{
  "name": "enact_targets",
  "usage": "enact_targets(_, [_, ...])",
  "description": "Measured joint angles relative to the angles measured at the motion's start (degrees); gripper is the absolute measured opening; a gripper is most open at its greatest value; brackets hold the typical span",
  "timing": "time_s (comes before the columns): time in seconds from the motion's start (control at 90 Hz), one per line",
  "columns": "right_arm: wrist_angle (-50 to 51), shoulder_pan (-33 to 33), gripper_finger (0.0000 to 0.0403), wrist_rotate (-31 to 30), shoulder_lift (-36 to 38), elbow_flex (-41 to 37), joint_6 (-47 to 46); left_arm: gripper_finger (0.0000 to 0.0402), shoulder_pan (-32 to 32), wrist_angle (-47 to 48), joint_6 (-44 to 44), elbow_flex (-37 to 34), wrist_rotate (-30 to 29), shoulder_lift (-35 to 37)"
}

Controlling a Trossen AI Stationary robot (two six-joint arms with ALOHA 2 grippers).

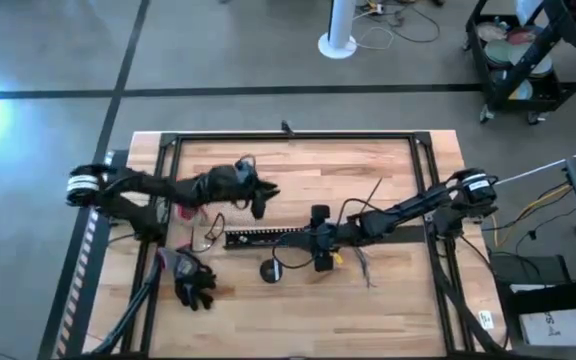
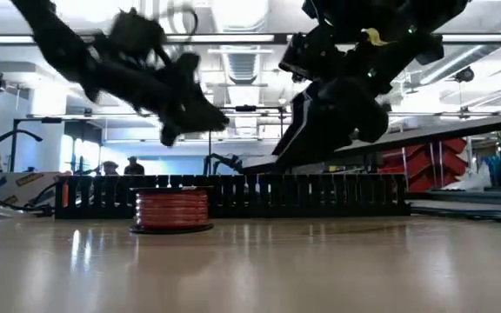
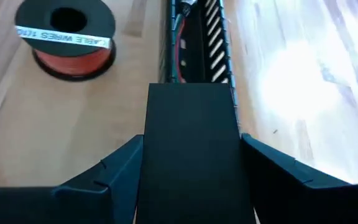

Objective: Ziptie cables
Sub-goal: Close the black cable duct

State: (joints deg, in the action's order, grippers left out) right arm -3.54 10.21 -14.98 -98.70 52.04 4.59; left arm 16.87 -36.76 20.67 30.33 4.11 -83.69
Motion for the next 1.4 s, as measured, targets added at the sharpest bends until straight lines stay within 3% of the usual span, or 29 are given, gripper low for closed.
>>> enact_targets(0.189, [-2.5, -1.1, 0.0218, 1.3, 0.0, -0.9, 0.0, 0.0096, 5.7, -10.3, -3.9, 4.0, 12.1, -14.2])
enact_targets(0.411, [-6.6, -3.3, 0.0221, 5.1, -0.5, -2.4, 2.1, 0.0096, 5.9, -10.4, -7.4, 14.1, 25.0, -27.1])
enact_targets(0.522, [-10.4, -4.3, 0.0223, 9.5, -1.7, -3.3, 1.6, 0.0096, 5.4, -10.4, -7.9, 16.1, 27.7, -30.4])
enact_targets(0.878, [-12.4, -5.9, 0.0223, 10.5, -3.8, -3.6, 4.0, 0.0096, 2.6, -8.2, -14.4, 15.4, 34.1, -31.9])
enact_targets(0.956, [-12.2, -5.9, 0.0219, 10.5, -3.6, -3.6, 4.4, 0.0096, 2.1, -5.6, -17.7, 15.1, 34.1, -31.9])
enact_targets(1.4, [-4.1, -6.0, 0.0216, 10.4, 2.4, -3.6, 5.5, 0.0096, 2.5, -4.7, -18.7, 13.9, 34.2, -30.9])
